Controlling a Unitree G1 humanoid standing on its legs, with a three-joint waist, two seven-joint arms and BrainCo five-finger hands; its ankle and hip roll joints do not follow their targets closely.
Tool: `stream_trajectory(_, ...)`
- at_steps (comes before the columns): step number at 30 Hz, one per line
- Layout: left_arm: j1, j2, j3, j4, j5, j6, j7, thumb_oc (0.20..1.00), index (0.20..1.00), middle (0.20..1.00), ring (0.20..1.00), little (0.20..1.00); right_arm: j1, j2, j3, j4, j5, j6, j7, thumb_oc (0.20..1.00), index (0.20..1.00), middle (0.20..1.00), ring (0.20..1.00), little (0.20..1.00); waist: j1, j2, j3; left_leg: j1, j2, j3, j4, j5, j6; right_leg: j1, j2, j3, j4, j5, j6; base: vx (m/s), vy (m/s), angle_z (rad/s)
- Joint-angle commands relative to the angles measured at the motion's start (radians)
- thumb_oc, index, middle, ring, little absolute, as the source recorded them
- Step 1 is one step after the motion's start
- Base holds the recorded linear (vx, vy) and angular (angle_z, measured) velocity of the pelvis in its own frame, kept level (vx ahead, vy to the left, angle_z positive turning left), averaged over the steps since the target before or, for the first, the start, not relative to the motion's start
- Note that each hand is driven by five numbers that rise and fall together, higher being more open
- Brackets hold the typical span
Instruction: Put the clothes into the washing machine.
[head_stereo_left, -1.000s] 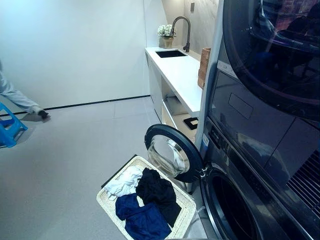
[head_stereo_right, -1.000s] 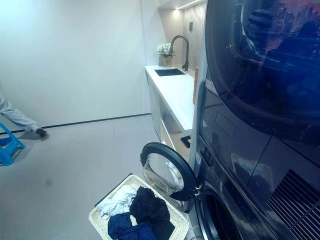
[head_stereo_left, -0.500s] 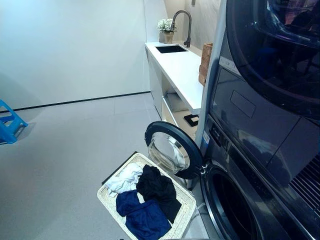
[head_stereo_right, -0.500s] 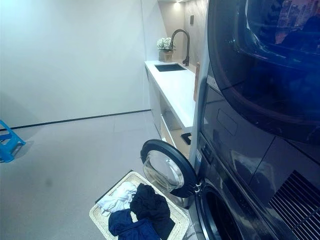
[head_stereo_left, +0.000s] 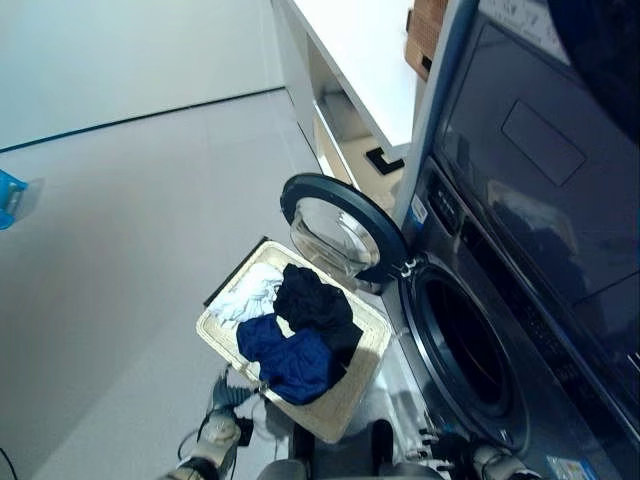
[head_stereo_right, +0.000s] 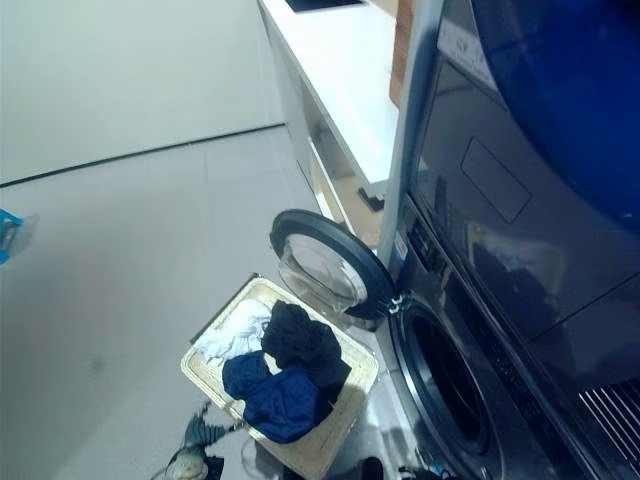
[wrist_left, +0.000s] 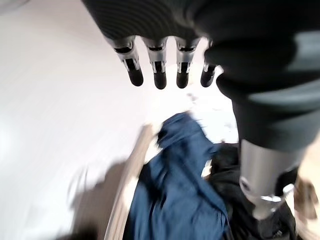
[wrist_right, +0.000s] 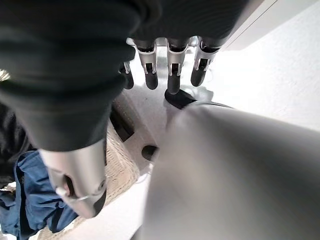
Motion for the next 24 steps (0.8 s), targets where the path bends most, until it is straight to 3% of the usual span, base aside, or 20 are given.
stream_trajectory(1, -0.097, 0.005, -0.008, 0.030, 0.126, 0.051, 0.139, 1.000, 1.000, 1.000, 1.000, 1.000, -0.041, 0.005, 0.057, -0.023, 0.052, -0.036, -0.012, 1.000, 1.000, 1.000, 1.000, 1.000, -0.023, -0.038, 0.027, -0.020, -0.081, 0.008, 0.015, -0.047, 0.053, -0.061, -0.010, 0.061, 0.026, 0.030, 0.056, -0.07, 0.052, -0.23)
stream_trajectory(7, -0.240, 0.065, -0.054, 0.082, 0.195, 0.138, 0.108, 1.000, 1.000, 1.000, 1.000, 1.000, -0.105, -0.003, 0.089, -0.023, 0.081, -0.045, -0.026, 1.000, 1.000, 1.000, 1.000, 1.000, -0.048, -0.059, 0.098, -0.086, -0.080, 0.040, 0.034, -0.032, 0.049, -0.132, -0.009, 0.090, 0.037, 0.055, 0.065, -0.08, 0.040, -0.19)
stream_trajectory(14, -0.398, 0.129, -0.103, 0.156, 0.154, 0.239, 0.030, 1.000, 1.000, 1.000, 1.000, 1.000, -0.188, -0.012, 0.130, -0.061, 0.134, -0.076, -0.069, 1.000, 1.000, 1.000, 1.000, 1.000, -0.077, -0.101, 0.198, -0.172, -0.070, 0.082, 0.062, -0.008, 0.031, -0.228, -0.005, 0.095, 0.057, 0.094, 0.069, -0.07, 0.016, -0.17)
stream_trajectory(20, -0.481, 0.155, -0.123, 0.203, 0.067, 0.327, -0.068, 1.000, 1.000, 1.000, 1.000, 1.000, -0.228, -0.023, 0.145, -0.126, 0.256, -0.084, -0.094, 1.000, 1.000, 1.000, 1.000, 1.000, -0.100, -0.124, 0.198, -0.297, -0.064, 0.077, 0.091, 0.015, 0.017, -0.354, 0.007, 0.096, 0.079, 0.111, 0.061, -0.02, 0.033, -0.11)
stream_trajectory(24, -0.534, 0.171, -0.135, 0.235, 0.048, 0.418, -0.201, 1.000, 1.000, 1.000, 1.000, 1.000, -0.234, -0.040, 0.145, -0.204, 0.277, -0.070, -0.102, 1.000, 1.000, 1.000, 1.000, 1.000, -0.123, -0.144, 0.198, -0.395, -0.056, 0.076, 0.122, 0.026, 0.004, -0.445, 0.020, 0.098, 0.095, 0.122, 0.055, 0.00, 0.025, -0.07)
